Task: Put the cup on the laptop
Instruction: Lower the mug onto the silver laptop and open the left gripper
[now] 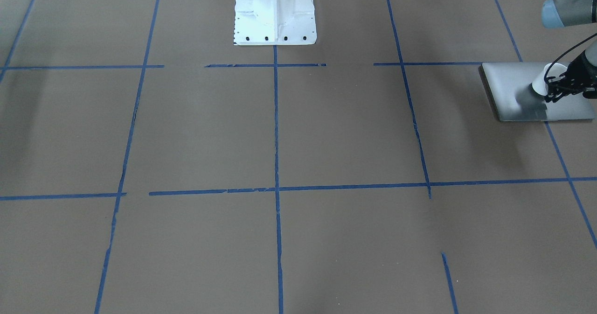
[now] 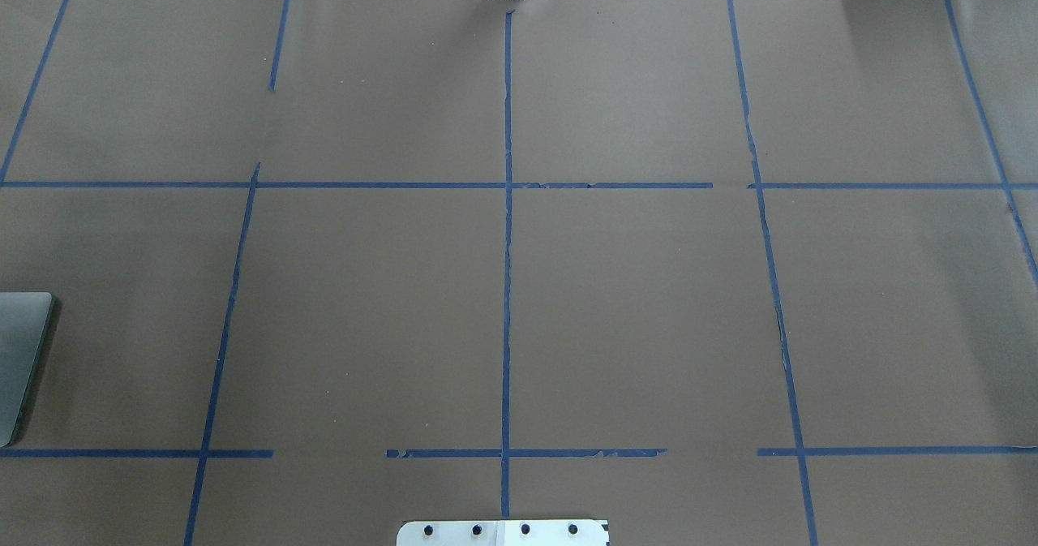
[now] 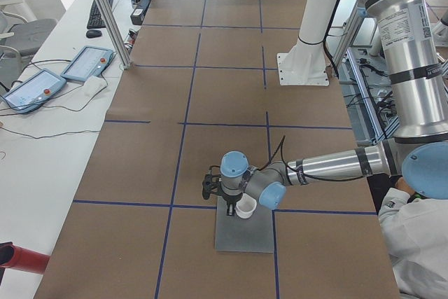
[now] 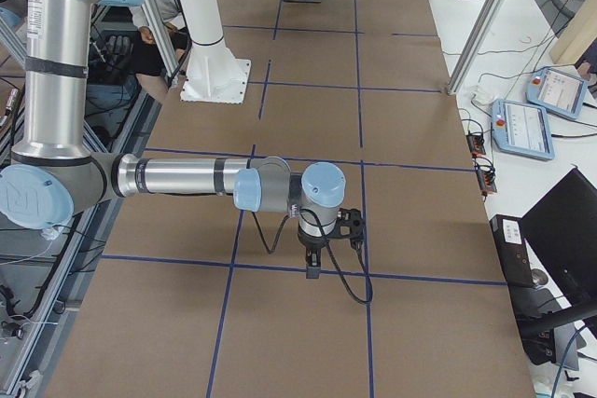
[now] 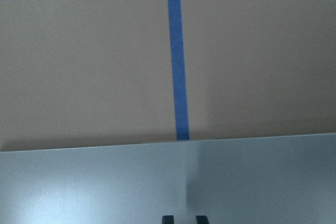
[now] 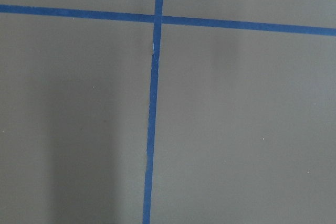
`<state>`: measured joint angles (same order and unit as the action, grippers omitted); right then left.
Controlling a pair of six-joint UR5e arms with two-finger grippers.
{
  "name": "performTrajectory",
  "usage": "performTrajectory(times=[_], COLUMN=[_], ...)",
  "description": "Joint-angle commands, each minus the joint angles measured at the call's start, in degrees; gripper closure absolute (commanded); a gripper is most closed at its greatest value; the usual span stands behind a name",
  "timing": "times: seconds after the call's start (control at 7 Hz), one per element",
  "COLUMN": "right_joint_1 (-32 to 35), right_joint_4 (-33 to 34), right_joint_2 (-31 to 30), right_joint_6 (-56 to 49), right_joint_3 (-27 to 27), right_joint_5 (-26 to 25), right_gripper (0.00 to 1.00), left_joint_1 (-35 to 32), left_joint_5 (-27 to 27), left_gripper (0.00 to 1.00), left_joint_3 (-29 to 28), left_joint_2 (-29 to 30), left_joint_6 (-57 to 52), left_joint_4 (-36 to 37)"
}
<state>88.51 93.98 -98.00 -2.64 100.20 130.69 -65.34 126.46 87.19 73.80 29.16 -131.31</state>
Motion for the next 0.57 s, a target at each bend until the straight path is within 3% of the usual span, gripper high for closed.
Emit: performTrajectory(times=[0.0, 0.14, 0.43], right_joint_1=[0.00, 0.00, 0.00], right_joint_4=[-0.02, -0.02, -0.02], right_joint_2=[0.00, 0.00, 0.00], right_joint_6=[0.00, 0.00, 0.00], right_joint_3=[0.00, 0.00, 0.00], right_joint_5=[0.00, -0.09, 0.00], right_gripper=[0.00, 0.00, 0.00], left_joint_1=[0.04, 0.04, 0.22], left_joint_5=[0.01, 0.10, 2.02], left_gripper=[0.98, 0.92, 0.15], left_joint_3=[-0.01, 0.17, -0.18], left_joint_2=[0.03, 0.12, 0.21], left_joint_6=[-0.07, -0.15, -0.68], left_joint_4=[-0.17, -0.43, -1.05])
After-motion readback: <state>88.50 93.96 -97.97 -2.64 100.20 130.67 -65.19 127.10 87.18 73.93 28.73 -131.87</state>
